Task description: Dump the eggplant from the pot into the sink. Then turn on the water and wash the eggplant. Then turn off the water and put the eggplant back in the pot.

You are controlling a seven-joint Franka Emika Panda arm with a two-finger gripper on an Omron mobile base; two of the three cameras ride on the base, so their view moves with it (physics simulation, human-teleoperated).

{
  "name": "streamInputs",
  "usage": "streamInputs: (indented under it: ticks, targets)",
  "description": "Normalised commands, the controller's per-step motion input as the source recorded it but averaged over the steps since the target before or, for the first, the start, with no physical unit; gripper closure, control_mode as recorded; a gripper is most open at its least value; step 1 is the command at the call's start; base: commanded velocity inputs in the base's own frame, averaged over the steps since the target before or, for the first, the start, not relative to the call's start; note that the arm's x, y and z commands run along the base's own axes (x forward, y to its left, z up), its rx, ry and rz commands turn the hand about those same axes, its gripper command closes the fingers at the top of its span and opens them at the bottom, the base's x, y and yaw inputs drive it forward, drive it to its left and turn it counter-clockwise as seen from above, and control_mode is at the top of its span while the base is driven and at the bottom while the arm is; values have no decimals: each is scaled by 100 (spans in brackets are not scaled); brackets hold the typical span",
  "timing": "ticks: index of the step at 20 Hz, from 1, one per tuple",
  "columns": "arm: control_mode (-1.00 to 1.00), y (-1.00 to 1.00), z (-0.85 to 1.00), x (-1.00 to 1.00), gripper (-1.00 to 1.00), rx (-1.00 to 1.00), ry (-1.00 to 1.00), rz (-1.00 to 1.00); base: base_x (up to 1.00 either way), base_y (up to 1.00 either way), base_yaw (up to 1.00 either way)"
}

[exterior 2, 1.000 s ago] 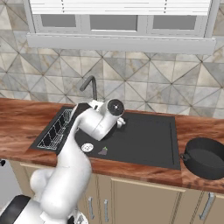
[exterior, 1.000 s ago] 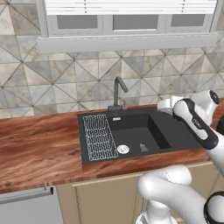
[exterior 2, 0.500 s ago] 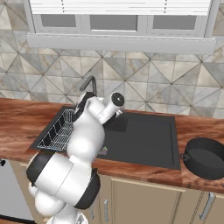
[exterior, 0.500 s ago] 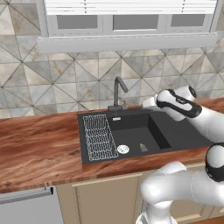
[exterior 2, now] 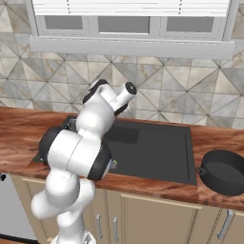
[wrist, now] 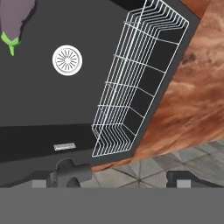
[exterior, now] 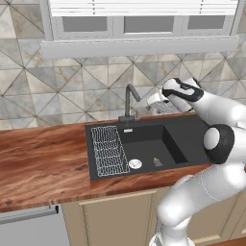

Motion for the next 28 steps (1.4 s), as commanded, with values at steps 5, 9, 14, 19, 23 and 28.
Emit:
streamInputs:
  ticks: [5, 9, 14, 19, 23, 28]
  targets:
    - [-100, 3, -23, 8, -100, -5, 0, 11, 0, 0, 0]
    - [-100, -6, -43, -24, -100, -10, -5, 5, 0, 0, 0]
    - [-100, -8, -59, -39, -100, -7, -11, 6, 0, 0, 0]
    - [-100, -1, -56, -43, -100, -1, -27, 9, 0, 0, 0]
    - [-100, -2, -27, 1, -100, 0, -33, 10, 0, 0, 0]
    - [-100, -26, -5, 32, -100, 0, -18, 7, 0, 0, 0]
